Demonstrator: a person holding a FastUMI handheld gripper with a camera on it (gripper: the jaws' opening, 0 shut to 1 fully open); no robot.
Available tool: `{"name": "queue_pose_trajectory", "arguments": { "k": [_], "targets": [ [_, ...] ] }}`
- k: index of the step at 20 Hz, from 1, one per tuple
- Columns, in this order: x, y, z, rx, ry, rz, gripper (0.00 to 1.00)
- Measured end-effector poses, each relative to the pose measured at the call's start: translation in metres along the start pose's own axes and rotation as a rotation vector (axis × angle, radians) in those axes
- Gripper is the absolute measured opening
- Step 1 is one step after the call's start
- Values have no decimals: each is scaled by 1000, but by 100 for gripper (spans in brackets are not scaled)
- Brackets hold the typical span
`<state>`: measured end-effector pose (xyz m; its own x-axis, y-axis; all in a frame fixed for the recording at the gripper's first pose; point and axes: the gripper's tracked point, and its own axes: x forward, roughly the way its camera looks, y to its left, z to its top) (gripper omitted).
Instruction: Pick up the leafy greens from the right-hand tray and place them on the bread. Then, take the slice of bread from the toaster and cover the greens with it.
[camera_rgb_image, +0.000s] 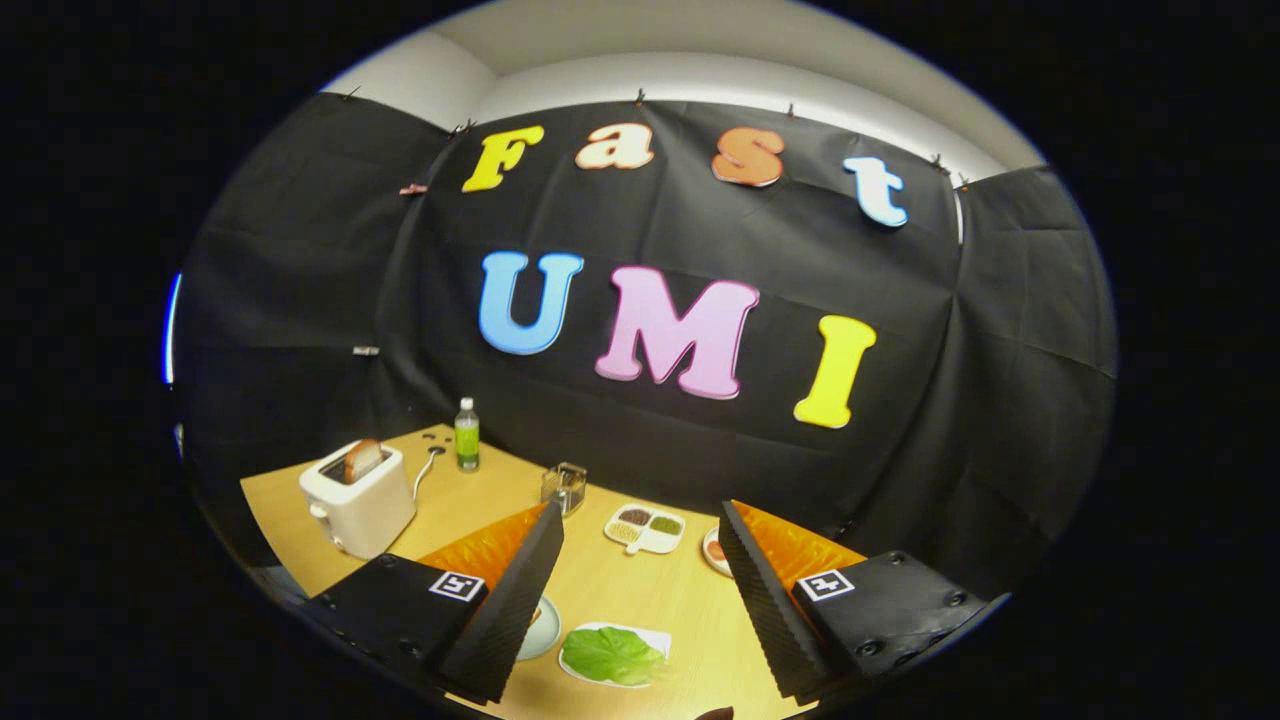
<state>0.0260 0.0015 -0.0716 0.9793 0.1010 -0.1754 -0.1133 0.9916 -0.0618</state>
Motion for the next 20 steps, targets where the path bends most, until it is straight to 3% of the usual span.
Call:
{"name": "queue_pose_trajectory", "arguments": {
  "k": [7,14,17,20],
  "targets": [
    [43,-16,-127,-71,317,117,98],
    [67,4,-240,-79,558,256,95],
    [74,14,-271,-97,618,301,91],
    [82,19,-300,-71,692,321,75]
  ]
}}
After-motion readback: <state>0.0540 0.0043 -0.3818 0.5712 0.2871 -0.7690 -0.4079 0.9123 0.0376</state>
